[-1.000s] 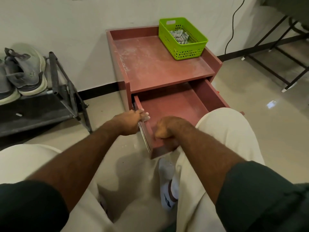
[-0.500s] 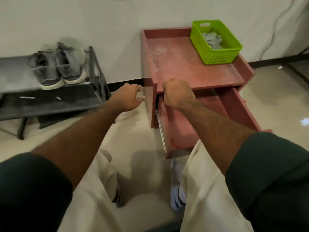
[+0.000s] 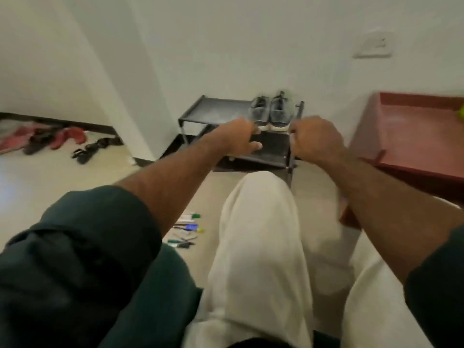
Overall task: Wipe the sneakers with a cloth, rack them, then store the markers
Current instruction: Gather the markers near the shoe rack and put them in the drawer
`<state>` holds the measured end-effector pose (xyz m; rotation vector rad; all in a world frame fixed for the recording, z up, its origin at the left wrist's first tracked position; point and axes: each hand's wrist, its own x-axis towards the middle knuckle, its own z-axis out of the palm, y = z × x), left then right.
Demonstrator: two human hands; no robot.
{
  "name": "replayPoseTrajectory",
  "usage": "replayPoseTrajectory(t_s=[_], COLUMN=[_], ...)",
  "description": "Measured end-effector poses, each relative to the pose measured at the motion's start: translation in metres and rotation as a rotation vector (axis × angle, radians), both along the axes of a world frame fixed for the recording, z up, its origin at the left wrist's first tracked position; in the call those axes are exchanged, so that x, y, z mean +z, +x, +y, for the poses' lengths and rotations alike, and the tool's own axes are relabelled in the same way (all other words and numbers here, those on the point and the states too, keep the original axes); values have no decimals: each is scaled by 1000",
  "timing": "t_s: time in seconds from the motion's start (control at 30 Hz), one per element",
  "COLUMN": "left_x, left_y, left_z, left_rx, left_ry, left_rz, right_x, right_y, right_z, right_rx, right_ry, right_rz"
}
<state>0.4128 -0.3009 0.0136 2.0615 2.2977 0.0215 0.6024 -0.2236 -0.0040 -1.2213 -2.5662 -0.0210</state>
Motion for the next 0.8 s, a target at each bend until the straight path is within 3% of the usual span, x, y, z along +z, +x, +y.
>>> replayPoseTrajectory(t_s=[0.13,0.27,0.53,0.8], left_x=[10,-22,-150,-269], left_y=[-67,-126,-220,-286], left_z=[-69,-129,-159,-137], left_rx=[117,253,359,617], left_ry=[20,-50,-292,-306], left_rz=[13,-12,-69,-288], right_x=[19,0,-120,-243], right_y=[-78,-155,-264,-301], right_z=[-45,-93,-111,-63], right_rx=[135,313,464,485], right_ry=[-17,-40,-135,-401], right_rz=[-1,-61,-265,-410])
